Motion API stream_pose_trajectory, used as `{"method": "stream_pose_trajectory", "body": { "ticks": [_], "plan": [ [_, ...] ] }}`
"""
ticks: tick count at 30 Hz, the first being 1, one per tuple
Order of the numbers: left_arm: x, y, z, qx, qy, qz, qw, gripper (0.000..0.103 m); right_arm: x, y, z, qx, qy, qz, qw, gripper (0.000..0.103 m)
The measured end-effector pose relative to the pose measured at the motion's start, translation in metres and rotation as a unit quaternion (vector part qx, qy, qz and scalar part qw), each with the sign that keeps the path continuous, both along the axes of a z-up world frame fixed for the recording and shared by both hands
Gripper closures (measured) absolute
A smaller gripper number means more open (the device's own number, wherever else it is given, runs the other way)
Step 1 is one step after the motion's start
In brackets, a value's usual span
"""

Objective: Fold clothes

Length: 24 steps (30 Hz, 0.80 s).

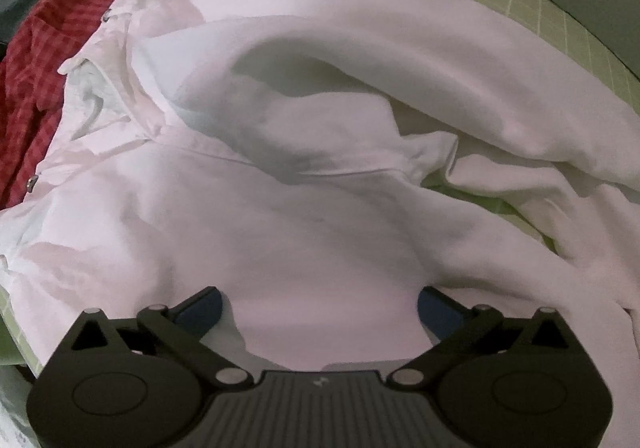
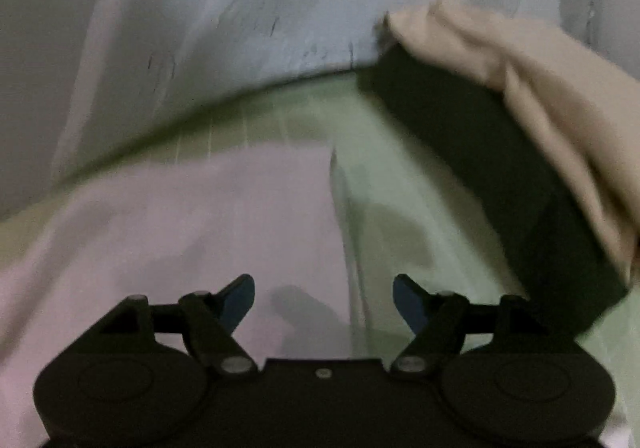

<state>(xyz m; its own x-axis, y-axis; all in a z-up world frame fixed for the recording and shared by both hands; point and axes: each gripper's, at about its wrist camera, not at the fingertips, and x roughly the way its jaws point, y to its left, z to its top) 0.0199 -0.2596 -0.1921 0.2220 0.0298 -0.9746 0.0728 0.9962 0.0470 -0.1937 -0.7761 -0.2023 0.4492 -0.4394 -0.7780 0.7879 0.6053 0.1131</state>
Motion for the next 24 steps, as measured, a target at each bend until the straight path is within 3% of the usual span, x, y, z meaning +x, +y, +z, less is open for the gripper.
{"method": "stream_pose_trajectory", "body": {
  "ticks": [5, 7, 8, 9, 12, 15, 17, 20, 22, 24],
  "plan": [
    [0.001, 0.003, 0.001, -0.002, 0.004, -0.002, 1.0000, 0.000, 0.000, 0.014, -0.001, -0.002, -0.007, 0.022, 1.000, 0.026],
    [0.000, 0.004, 0.001, -0.001, 0.003, -0.002, 1.0000, 0.000, 0.007, 0.017, 0.000, -0.025, 0.014, 0.042, 0.999, 0.046],
    [-0.001, 0.004, 0.002, -0.001, 0.002, -0.002, 1.0000, 0.000, 0.011, 0.018, 0.000, -0.037, 0.026, 0.054, 0.998, 0.068],
    [-0.001, 0.005, 0.002, -0.001, 0.002, -0.002, 1.0000, 0.000, 0.013, 0.018, 0.002, -0.042, 0.032, 0.074, 0.996, 0.083],
    [0.000, 0.008, 0.002, -0.005, 0.005, -0.003, 1.0000, 0.000, 0.018, 0.019, 0.022, -0.083, 0.047, 0.126, 0.987, 0.087],
    [0.001, 0.011, 0.002, -0.009, 0.010, -0.003, 0.9999, 0.000, 0.018, 0.003, 0.052, -0.140, 0.042, 0.120, 0.982, 0.088],
    [0.001, 0.014, 0.002, -0.014, 0.012, -0.001, 0.9998, 0.000, 0.017, -0.019, 0.059, -0.138, 0.036, 0.073, 0.987, 0.087],
    [0.001, 0.017, 0.002, -0.018, 0.014, -0.001, 0.9997, 0.000, 0.026, -0.047, 0.041, -0.118, 0.084, 0.014, 0.989, 0.082],
    [0.001, 0.018, 0.003, -0.018, 0.014, -0.005, 0.9997, 0.000, 0.027, -0.050, 0.031, -0.094, 0.092, -0.011, 0.991, 0.078],
    [-0.001, 0.019, 0.004, -0.018, 0.014, -0.007, 0.9997, 0.000, 0.024, -0.034, 0.031, -0.098, 0.087, -0.019, 0.991, 0.052]
  ]
}}
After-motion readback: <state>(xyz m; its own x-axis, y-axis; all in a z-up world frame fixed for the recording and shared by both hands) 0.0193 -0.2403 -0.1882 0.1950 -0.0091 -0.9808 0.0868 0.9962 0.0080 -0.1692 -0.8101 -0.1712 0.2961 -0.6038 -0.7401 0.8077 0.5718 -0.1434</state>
